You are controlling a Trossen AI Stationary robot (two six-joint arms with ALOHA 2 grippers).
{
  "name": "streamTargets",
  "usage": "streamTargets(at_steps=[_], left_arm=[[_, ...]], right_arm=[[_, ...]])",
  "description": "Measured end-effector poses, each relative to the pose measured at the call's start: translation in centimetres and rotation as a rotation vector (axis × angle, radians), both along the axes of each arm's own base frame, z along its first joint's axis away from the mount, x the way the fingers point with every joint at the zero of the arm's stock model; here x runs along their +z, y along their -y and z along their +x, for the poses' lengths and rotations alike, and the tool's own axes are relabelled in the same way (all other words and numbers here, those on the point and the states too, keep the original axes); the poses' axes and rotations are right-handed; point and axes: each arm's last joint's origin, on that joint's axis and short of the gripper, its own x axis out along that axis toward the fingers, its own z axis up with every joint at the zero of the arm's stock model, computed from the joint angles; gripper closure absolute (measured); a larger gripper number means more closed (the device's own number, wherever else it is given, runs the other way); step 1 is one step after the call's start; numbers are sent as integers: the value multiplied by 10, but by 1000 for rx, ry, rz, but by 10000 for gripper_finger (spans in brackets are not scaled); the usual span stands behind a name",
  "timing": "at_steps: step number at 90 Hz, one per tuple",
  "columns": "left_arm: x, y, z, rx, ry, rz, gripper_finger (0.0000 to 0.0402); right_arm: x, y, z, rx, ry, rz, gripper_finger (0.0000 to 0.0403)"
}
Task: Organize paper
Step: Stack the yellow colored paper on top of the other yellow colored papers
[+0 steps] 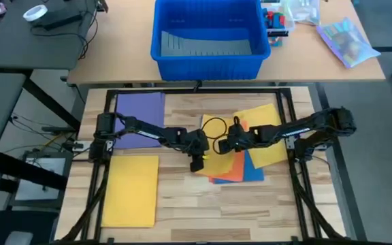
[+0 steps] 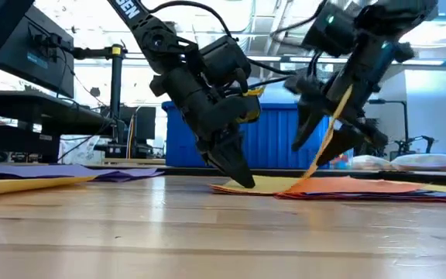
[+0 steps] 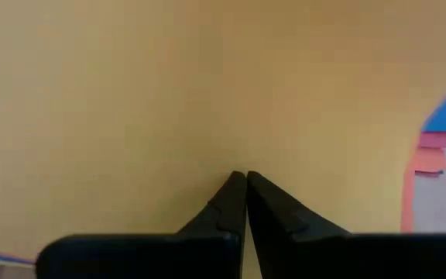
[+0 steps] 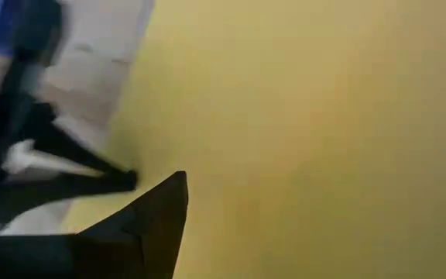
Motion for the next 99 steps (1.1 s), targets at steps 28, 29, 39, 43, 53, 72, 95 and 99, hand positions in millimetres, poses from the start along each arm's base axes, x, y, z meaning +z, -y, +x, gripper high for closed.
streamTargets(at_steps=[28, 29, 39, 43, 53, 72, 95, 99], left_arm=[[0, -1, 0, -12, 7, 13, 402], [0, -1, 0, -14, 7, 14, 402], [0, -1, 0, -26, 11, 25, 402], [0, -2, 1, -25, 13, 25, 402], [0, -3, 0, -22, 14, 24, 402], [9, -7, 0, -32, 38, 47, 402], [39, -8, -12, -26, 39, 63, 402], [51, -7, -17, -14, 39, 61, 402]], right_arm=[[-14, 4, 7, -18, -9, 45, 180], [-14, 4, 7, -18, -9, 45, 180], [-14, 7, 6, -21, -11, 41, 189], [-14, 8, 6, -16, -15, 35, 206], [-14, 8, 6, 5, -22, 22, 296], [-13, 5, 6, 66, -29, -5, 397], [2, 5, 3, 121, 18, -48, 403], [4, 4, 3, 135, 25, -58, 403]])
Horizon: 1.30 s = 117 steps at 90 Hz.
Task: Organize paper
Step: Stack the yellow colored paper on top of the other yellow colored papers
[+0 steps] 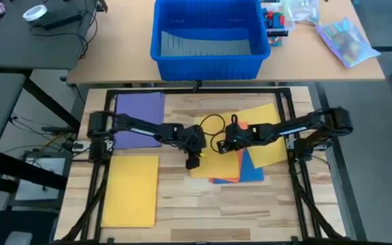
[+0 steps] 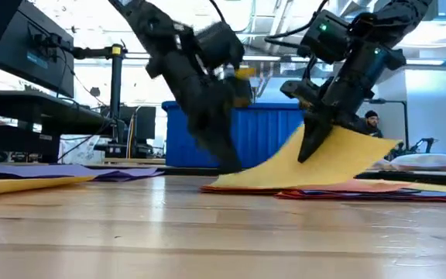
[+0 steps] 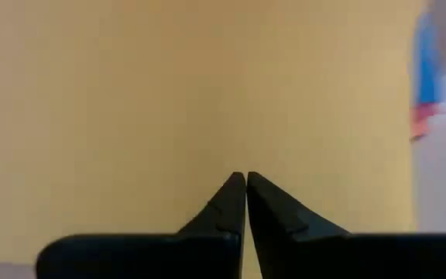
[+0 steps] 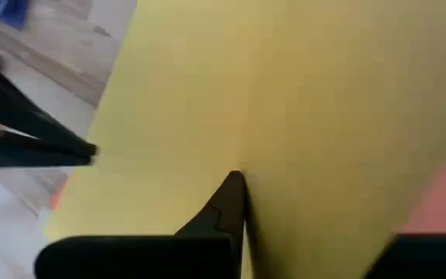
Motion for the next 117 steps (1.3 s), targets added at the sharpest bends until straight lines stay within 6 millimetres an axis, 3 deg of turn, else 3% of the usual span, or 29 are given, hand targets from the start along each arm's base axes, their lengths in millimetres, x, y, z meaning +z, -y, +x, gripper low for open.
streamTargets(at_steps=[17, 30, 47, 60, 71, 82, 97, 117], left_arm=[[58, 2, -31, 50, 28, 9, 402], [106, 4, -66, 166, 71, -42, 402], [161, 18, -130, 258, 126, -153, 402], [191, 36, -186, 310, 161, -297, 402], [208, 44, -226, 320, 204, -388, 402], [220, 47, -253, 329, 303, -414, 402], [237, 44, -265, 321, 495, -414, 402], [238, 44, -268, 297, 515, -391, 402]], right_arm=[[16, -9, -4, 24, 64, 4, 403], [46, -26, -3, 111, 180, 65, 403], [83, -60, 12, 157, 299, 158, 403], [103, -89, 36, 130, 363, 194, 403], [113, -110, 69, 67, 444, 186, 403], [111, -128, 113, 42, 545, 185, 403], [87, -152, 174, -9, 668, 262, 403], [84, -167, 242, 24, 945, 291, 403]])
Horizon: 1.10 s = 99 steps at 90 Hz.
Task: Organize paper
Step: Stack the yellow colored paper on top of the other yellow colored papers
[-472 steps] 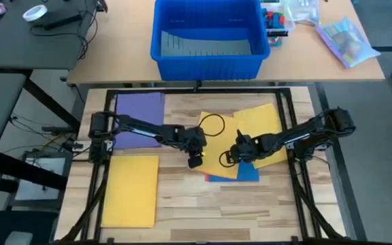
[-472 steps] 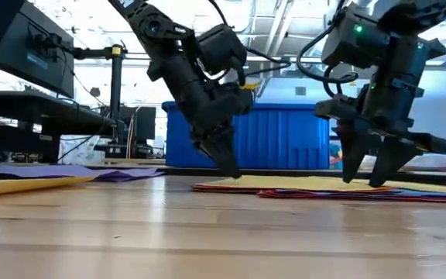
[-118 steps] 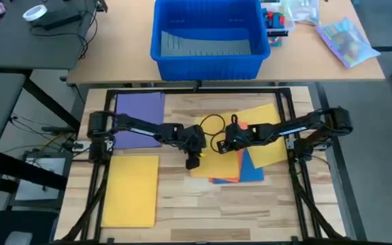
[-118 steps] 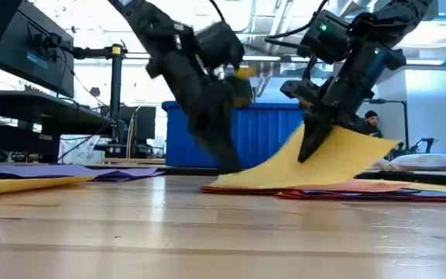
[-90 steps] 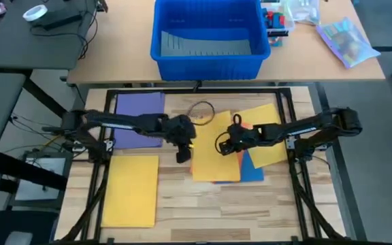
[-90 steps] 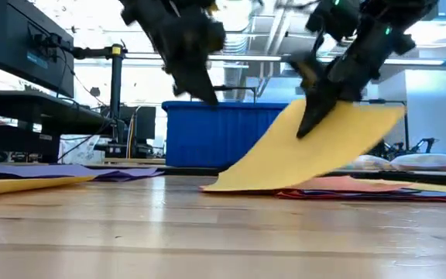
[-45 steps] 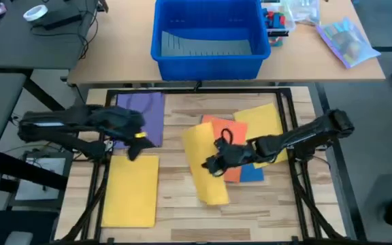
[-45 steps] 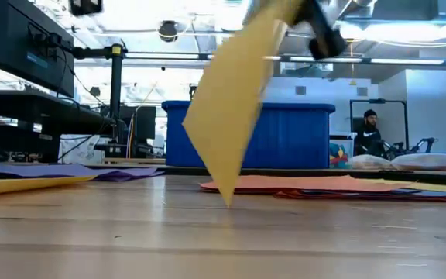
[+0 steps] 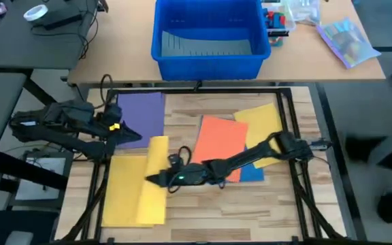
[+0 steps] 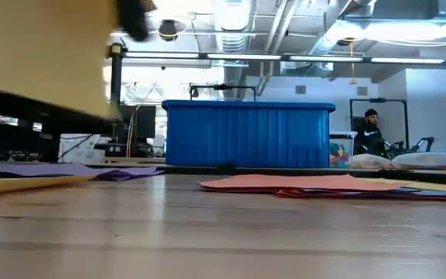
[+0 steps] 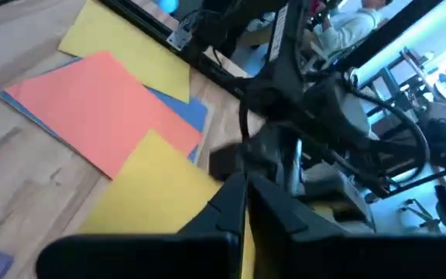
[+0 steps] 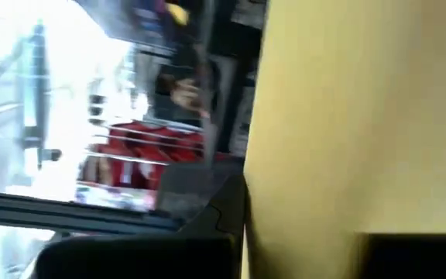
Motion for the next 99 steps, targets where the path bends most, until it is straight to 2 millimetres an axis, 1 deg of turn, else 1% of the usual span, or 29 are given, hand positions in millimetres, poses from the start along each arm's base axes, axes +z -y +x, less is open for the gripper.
streamTargets(at_steps=[7, 15, 20, 32, 40, 49, 64, 77, 88, 99], left_arm=[[0, 0, 0, -4, 1, 11, 402], [0, 0, 0, -12, -1, 31, 402], [-1, 0, 1, -13, -9, 36, 402], [-1, 0, 4, -9, -6, 27, 402], [-2, 1, 5, -7, -16, 26, 402], [-3, 1, 5, -7, -25, 27, 402], [-2, 1, 5, -6, -24, 26, 402], [-2, 1, 5, -9, -22, 33, 402], [-2, 1, 5, -9, -22, 34, 402], [-2, 1, 5, -10, -22, 36, 402]], right_arm=[[-12, -3, 16, -1, -3, 0, 403], [-31, -5, 32, -2, -15, 21, 403], [-45, -8, 40, -3, -24, 61, 403], [-86, -11, 58, -5, -55, 150, 403], [-105, -9, 67, -11, -62, 164, 403], [-110, -5, 73, -19, -61, 166, 403], [-118, -2, 73, -24, -139, 106, 403], [-117, -3, 73, -3, -134, 124, 396], [-120, -3, 72, -6, -175, 127, 363], [-122, -2, 72, -1, -189, 120, 315]])
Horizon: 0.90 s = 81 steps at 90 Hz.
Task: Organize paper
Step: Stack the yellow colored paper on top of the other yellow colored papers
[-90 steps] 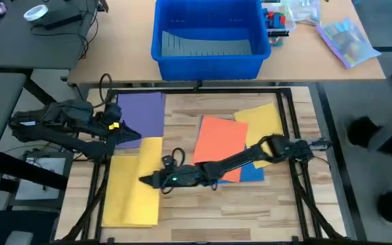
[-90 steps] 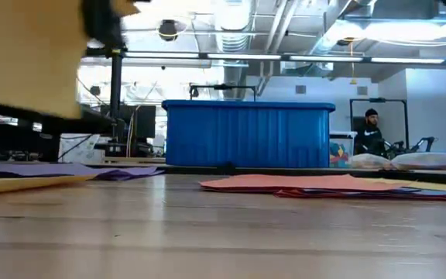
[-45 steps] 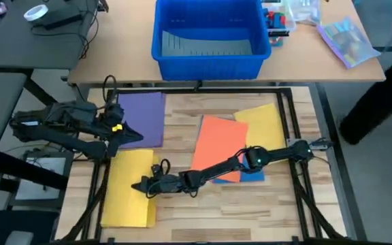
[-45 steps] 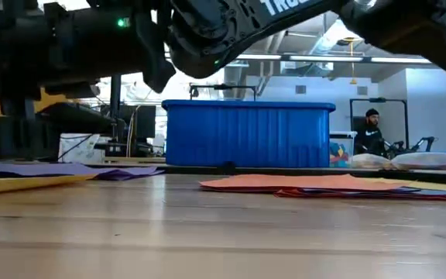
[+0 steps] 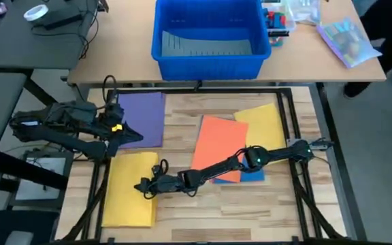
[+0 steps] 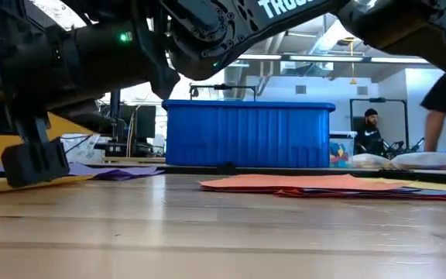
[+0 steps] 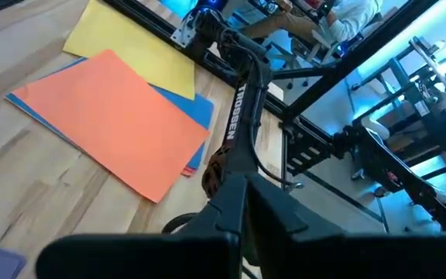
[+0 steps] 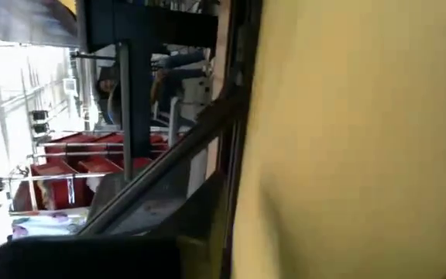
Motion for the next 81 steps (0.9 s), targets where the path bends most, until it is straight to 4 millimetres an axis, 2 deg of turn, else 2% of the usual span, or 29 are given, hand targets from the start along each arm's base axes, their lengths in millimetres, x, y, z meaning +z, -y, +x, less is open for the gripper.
streamTargets(at_steps=[11, 20, 35, 44, 58, 81], left_arm=[[0, 0, 0, -2, -3, 5, 402], [-1, 0, 0, -8, -6, 22, 402], [-3, 0, -1, -10, -30, 29, 402], [-4, 0, -1, -9, -40, 29, 402], [-4, 0, -2, -9, -43, 27, 402], [-7, 0, -3, -16, -72, 39, 402]], right_arm=[[-5, 5, 1, 132, -69, 40, 274], [-4, 6, -1, 138, -105, 65, 260], [2, 12, -2, 148, -268, -39, 263], [1, 18, -1, 175, -259, 2, 268], [3, 26, 2, 160, -235, -24, 270], [0, 19, -3, 219, -313, -49, 270]])
